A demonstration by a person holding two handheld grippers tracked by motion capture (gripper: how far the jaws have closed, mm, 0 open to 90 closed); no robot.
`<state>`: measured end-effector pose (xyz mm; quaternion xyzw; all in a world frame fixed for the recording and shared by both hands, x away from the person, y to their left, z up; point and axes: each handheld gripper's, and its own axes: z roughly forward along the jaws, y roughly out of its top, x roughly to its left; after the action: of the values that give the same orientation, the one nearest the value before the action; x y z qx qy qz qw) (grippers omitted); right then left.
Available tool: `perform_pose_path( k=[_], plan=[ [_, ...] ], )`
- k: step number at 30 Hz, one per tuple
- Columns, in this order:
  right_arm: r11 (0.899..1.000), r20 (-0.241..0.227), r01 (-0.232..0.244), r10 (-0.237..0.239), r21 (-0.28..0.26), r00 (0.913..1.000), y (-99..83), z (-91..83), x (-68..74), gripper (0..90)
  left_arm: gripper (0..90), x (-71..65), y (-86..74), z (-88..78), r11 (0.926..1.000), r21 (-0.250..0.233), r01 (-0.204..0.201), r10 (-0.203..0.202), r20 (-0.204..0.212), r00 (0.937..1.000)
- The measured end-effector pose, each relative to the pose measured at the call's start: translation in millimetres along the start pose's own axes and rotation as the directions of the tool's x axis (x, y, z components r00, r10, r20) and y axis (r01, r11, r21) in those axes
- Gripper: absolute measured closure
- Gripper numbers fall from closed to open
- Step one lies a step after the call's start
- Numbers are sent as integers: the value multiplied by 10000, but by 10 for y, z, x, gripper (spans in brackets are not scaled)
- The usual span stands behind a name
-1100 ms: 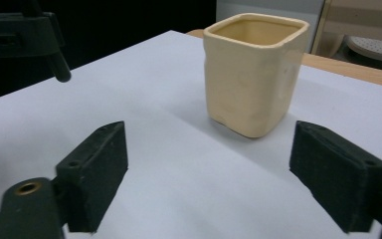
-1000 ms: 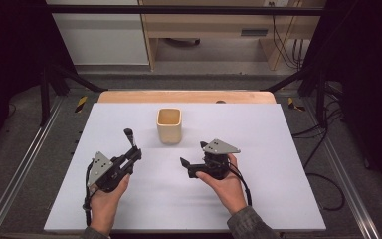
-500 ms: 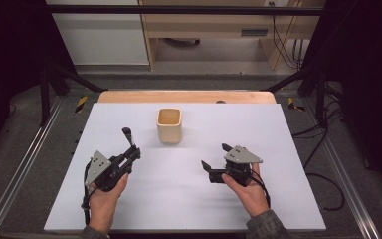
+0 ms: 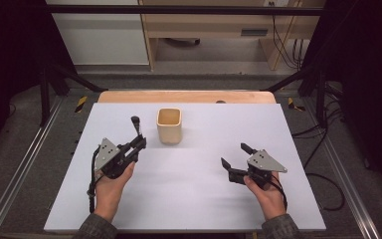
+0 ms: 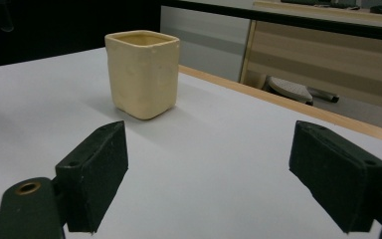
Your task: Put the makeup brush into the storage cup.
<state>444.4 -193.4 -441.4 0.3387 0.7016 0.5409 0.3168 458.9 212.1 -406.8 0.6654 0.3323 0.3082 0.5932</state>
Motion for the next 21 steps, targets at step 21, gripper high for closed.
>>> perform_pose_path(
  k=[21],
  plan=[
    [9990, -131, -307, 303, -316, 9995, -198, -290, -84, 52, 792, -124, 300, 529, 9998, -8, -200, 200, -137, 9997]
  ],
)
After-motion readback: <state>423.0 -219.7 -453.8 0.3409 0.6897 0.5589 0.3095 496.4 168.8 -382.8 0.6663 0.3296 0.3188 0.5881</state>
